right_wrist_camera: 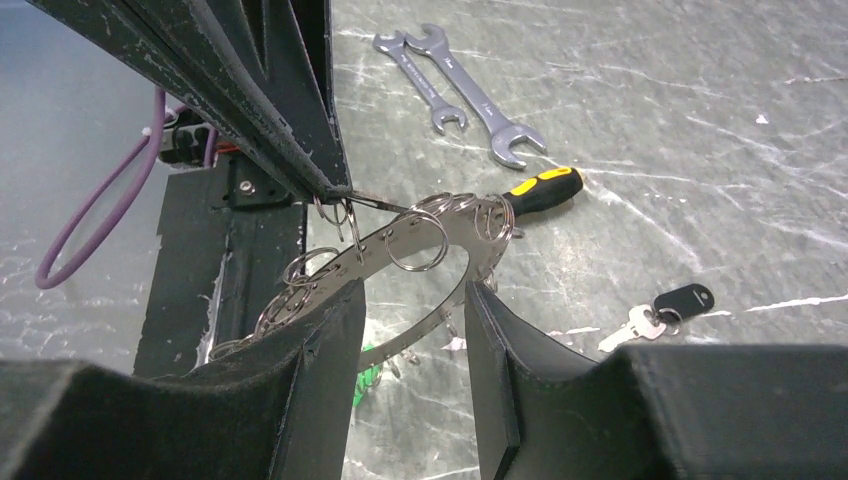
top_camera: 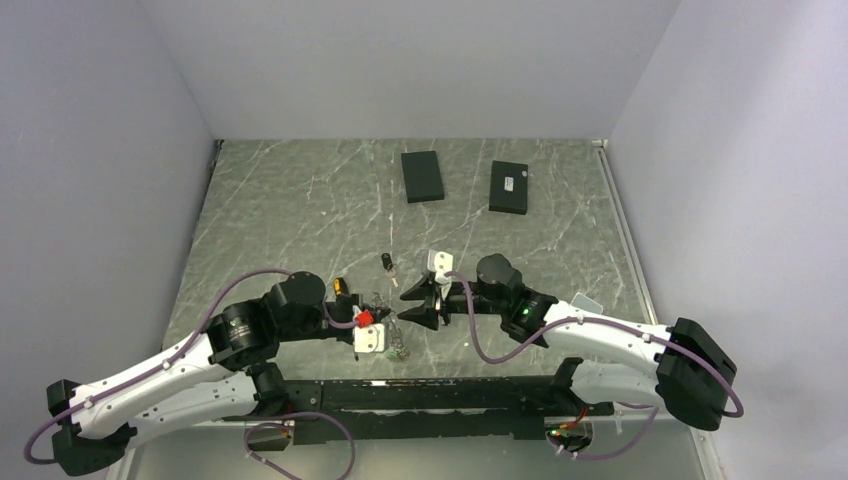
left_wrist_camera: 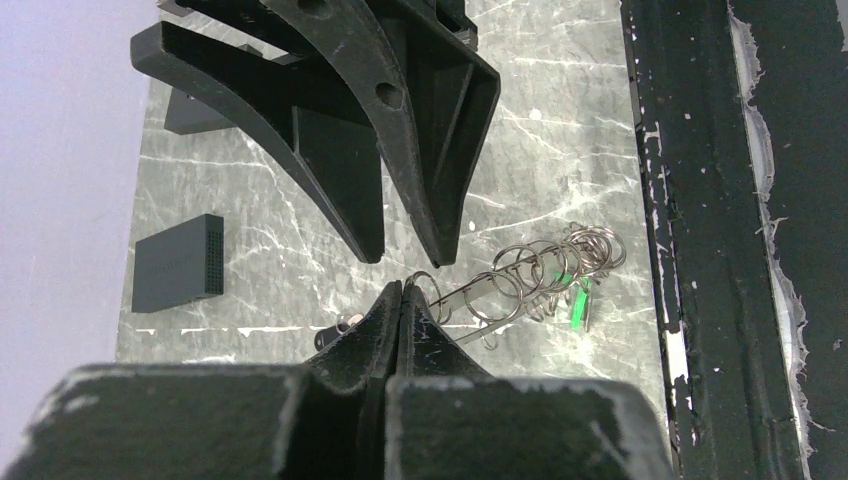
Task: Put the keys on the keyring
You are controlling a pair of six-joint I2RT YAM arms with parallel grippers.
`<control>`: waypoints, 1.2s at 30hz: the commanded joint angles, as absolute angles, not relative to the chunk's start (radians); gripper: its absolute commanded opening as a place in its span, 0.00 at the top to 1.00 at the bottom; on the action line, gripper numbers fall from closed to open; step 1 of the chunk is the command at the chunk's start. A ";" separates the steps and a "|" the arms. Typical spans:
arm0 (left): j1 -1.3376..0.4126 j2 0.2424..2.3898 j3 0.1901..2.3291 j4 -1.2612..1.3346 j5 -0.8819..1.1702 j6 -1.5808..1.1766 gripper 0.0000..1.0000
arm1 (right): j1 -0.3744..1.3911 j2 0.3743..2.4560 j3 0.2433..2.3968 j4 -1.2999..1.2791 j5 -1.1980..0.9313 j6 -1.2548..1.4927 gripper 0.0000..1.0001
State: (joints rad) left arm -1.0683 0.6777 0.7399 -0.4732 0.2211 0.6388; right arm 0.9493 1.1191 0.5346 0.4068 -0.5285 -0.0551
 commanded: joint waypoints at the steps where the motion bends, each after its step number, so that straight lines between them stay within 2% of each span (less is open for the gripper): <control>1: -1.068 0.664 0.766 -0.412 0.246 0.624 1.00 | 0.946 1.121 0.574 0.486 -0.530 -0.050 0.55; 31: -1.063 0.673 0.759 -0.391 0.236 0.637 1.00 | 0.953 1.125 0.643 0.333 -0.530 -0.050 0.55; 32: -1.063 0.674 0.759 -0.391 0.237 0.637 1.00 | 0.955 1.127 0.642 0.332 -0.530 -0.050 0.50; 33: -1.063 0.673 0.759 -0.392 0.238 0.635 1.00 | 0.958 1.132 0.644 0.328 -0.530 -0.050 0.70; 35: -1.063 0.671 0.759 -0.390 0.238 0.635 1.00 | 0.965 1.148 0.656 0.301 -0.539 -0.050 0.72; 36: -1.063 0.671 0.758 -0.390 0.238 0.635 1.00 | 0.966 1.158 0.659 0.290 -0.780 -0.050 0.73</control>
